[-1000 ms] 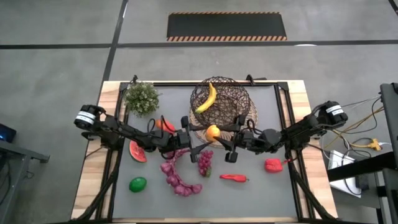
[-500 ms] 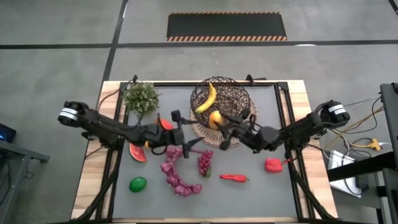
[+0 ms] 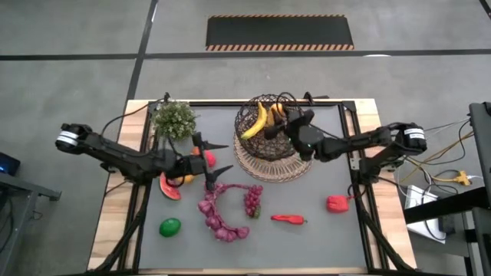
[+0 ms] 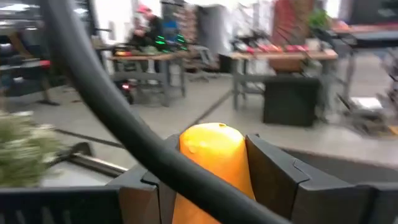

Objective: Build produce basket
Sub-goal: Put the yellow mango into the black wire basket, then put the purple garlic into the black wire basket

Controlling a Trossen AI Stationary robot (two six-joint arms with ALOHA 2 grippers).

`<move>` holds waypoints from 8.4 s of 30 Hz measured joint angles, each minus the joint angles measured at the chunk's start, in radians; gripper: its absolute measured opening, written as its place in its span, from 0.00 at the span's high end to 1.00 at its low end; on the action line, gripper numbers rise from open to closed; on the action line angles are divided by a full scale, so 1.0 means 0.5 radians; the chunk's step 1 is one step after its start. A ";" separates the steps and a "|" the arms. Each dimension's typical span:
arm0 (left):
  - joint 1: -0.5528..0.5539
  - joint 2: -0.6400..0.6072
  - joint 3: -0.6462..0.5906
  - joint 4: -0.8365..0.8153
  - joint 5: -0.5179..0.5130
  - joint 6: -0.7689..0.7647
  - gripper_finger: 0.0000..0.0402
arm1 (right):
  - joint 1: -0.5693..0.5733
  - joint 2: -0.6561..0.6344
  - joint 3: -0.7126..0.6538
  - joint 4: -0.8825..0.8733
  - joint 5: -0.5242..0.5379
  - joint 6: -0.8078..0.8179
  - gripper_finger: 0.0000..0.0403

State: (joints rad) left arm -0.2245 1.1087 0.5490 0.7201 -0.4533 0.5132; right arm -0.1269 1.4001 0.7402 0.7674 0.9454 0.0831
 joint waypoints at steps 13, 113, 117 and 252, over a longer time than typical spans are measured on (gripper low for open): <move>0.000 -0.295 -0.186 0.013 0.005 -0.004 0.29 | -0.436 0.450 0.056 -0.023 -0.183 0.537 0.63; -0.104 0.334 -0.034 -0.274 0.023 -1.790 0.29 | 1.096 -0.429 0.080 -1.472 -0.917 -0.632 0.46; -0.104 0.395 0.267 -1.058 0.083 -2.051 0.29 | 1.096 -0.429 0.079 -1.607 -0.918 -0.557 0.46; -0.314 0.798 0.918 -1.096 -0.371 -0.725 0.61 | 0.907 0.563 -0.120 1.422 -1.323 -0.948 0.96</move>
State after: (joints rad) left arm -0.3813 1.5079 1.0080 0.1721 -0.6388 0.1509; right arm 0.3267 1.6814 0.6804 1.4781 0.2836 -0.3911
